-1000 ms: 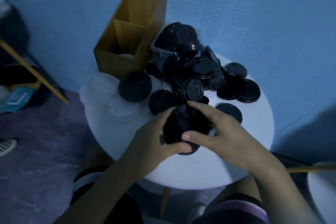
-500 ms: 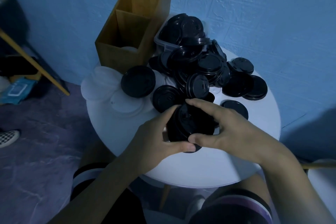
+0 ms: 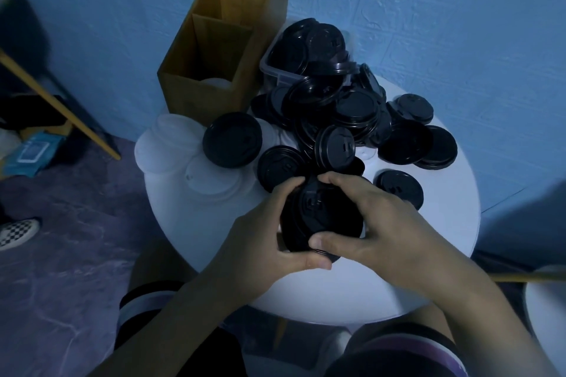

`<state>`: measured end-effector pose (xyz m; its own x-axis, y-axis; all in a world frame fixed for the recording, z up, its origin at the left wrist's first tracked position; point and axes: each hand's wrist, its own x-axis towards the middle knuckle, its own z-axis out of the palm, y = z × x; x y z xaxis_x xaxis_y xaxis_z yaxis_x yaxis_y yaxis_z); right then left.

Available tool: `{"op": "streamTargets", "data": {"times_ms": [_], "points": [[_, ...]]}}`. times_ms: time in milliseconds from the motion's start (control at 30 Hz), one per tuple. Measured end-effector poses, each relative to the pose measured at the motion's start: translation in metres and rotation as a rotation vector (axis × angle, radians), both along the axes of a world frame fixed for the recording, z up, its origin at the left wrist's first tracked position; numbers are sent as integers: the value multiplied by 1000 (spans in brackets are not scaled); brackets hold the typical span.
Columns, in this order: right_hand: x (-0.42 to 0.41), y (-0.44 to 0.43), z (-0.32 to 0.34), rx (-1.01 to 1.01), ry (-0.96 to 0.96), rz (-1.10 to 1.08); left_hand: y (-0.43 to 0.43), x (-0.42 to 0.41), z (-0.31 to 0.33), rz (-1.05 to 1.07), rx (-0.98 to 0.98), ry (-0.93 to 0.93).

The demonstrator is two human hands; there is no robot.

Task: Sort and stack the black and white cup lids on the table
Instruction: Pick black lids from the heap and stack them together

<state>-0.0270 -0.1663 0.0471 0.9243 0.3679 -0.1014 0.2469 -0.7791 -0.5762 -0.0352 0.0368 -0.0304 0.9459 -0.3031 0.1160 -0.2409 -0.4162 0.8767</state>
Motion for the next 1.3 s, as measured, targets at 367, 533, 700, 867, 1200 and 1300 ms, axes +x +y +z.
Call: {"op": "streamTargets", "data": {"times_ms": [367, 533, 700, 867, 1200, 1300], "points": [[2, -1, -12, 97, -34, -36, 1, 2, 2, 31, -19, 12], [12, -11, -12, 165, 43, 5, 0, 2, 5, 12, -8, 27], [15, -12, -15, 194, 49, 33, 0, 0, 7, -7, -16, 51], [11, -10, -18, 202, 10, 10, 3, 0, 3, -14, 1, 47], [-16, -9, -36, 379, -17, -212, 7, -1, 2, -50, -98, 56], [-18, -9, -36, 450, 58, -227, 6, -2, 1, -43, -124, 62]]}}
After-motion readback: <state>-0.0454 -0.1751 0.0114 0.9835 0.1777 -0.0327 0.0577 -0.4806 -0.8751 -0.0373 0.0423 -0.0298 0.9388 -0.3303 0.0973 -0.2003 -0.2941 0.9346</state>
